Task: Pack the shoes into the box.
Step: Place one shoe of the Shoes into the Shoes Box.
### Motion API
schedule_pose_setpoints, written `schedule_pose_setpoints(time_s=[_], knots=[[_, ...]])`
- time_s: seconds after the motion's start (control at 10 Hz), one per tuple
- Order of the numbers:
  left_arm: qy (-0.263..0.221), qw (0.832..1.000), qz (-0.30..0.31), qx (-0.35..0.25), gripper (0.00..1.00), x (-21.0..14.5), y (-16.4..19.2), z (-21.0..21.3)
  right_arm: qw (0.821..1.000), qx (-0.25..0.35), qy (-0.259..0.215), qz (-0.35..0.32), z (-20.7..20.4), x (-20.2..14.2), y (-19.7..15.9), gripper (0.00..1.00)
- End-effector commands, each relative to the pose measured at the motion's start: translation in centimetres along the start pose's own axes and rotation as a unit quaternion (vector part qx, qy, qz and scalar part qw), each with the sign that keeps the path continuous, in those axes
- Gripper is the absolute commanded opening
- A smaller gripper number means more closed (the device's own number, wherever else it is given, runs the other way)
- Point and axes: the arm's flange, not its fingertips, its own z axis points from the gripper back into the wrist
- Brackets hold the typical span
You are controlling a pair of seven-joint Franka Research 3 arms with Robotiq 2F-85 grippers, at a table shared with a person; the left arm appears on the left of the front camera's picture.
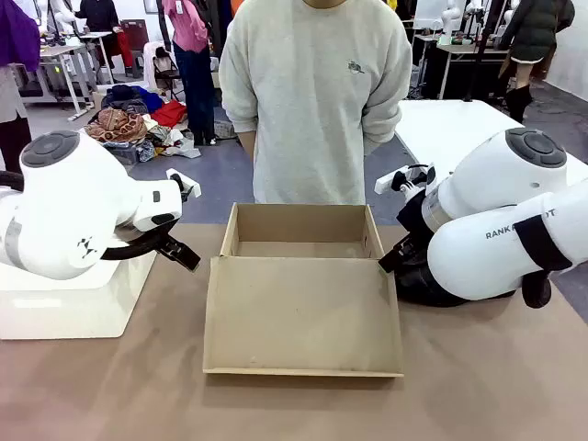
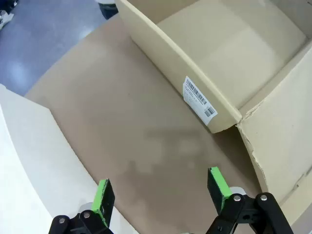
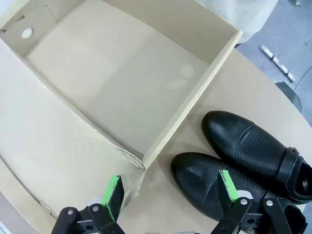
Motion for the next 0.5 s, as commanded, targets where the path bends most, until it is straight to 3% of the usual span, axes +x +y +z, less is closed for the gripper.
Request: schedule_pose_setpoints(time_s=[0.0,0.4], knots=[[0.000,1.000,0.000,0.000,1.00,0.00,0.00,0.00,1.000,0.000,0.000,0.000,0.00,0.00,0.00,1.00],[0.000,1.000,0.000,0.000,1.00,0.00,0.00,0.00,1.000,0.000,0.000,0.000,0.00,0.00,0.00,1.00]])
